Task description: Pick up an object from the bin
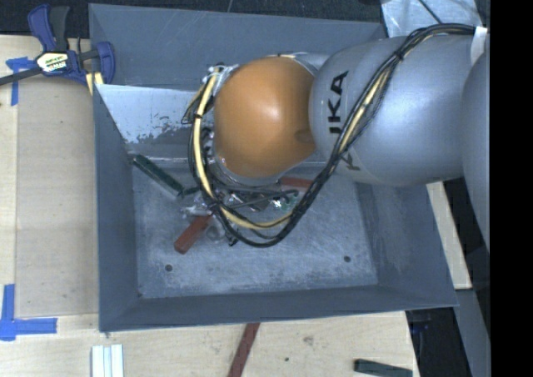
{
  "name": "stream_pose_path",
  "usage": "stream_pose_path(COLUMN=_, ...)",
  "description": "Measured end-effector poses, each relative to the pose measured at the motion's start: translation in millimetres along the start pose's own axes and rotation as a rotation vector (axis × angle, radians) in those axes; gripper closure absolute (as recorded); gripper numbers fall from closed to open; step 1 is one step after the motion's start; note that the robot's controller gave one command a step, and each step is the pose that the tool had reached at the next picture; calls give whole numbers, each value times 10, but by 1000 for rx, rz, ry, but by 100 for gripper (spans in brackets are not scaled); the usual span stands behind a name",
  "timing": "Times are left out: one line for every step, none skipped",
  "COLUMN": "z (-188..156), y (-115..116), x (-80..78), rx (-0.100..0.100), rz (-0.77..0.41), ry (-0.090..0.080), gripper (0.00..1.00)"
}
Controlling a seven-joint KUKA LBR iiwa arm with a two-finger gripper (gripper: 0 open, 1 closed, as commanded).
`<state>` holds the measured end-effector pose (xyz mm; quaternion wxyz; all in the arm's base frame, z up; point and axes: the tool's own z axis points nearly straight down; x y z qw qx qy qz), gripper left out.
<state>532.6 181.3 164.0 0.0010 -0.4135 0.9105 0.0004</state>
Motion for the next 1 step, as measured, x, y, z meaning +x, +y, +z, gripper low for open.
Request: stream_pose_path(z=-644, y=-58, x=35, rx=0, rz=23, ry=-1, gripper=100)
